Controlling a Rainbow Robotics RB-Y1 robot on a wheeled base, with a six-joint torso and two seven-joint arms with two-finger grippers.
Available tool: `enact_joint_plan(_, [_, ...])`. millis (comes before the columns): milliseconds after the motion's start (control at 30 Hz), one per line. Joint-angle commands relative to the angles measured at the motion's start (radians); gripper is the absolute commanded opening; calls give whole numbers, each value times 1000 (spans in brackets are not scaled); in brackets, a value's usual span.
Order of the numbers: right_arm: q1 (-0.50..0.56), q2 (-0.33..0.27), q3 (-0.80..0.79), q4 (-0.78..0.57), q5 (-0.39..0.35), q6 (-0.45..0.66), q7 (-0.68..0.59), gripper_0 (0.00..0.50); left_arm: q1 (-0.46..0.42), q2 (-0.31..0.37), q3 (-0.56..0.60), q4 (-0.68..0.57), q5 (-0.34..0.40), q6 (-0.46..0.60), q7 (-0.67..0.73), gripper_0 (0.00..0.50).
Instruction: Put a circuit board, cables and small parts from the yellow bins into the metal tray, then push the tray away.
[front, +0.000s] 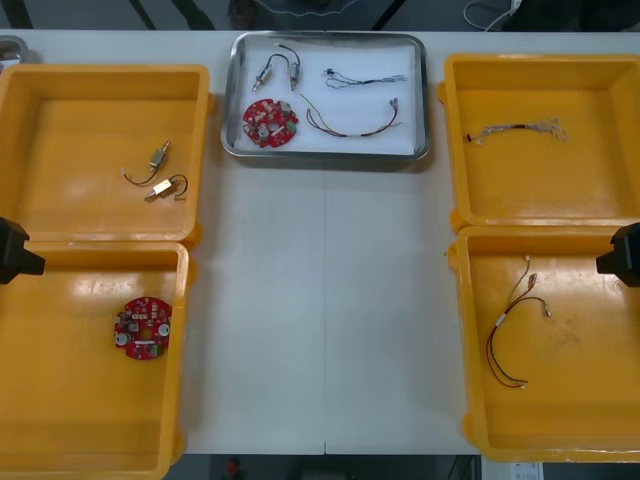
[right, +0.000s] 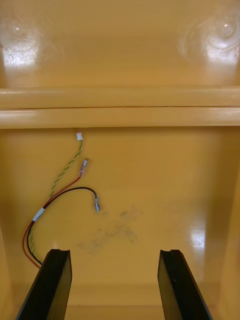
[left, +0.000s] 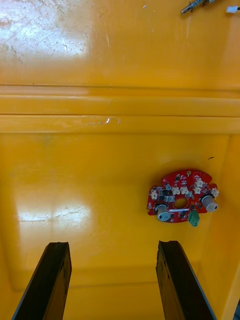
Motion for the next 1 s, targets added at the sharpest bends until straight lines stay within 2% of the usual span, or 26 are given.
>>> enact_joint_plan(33, [16, -38, -30, -9, 1, 3, -60, 500, 15, 45, 29, -29, 8, -10, -18, 500])
enact_joint_plan(1000, [16, -38, -30, -9, 1, 3, -60, 500, 15, 45, 29, -29, 8, -10, -18, 500])
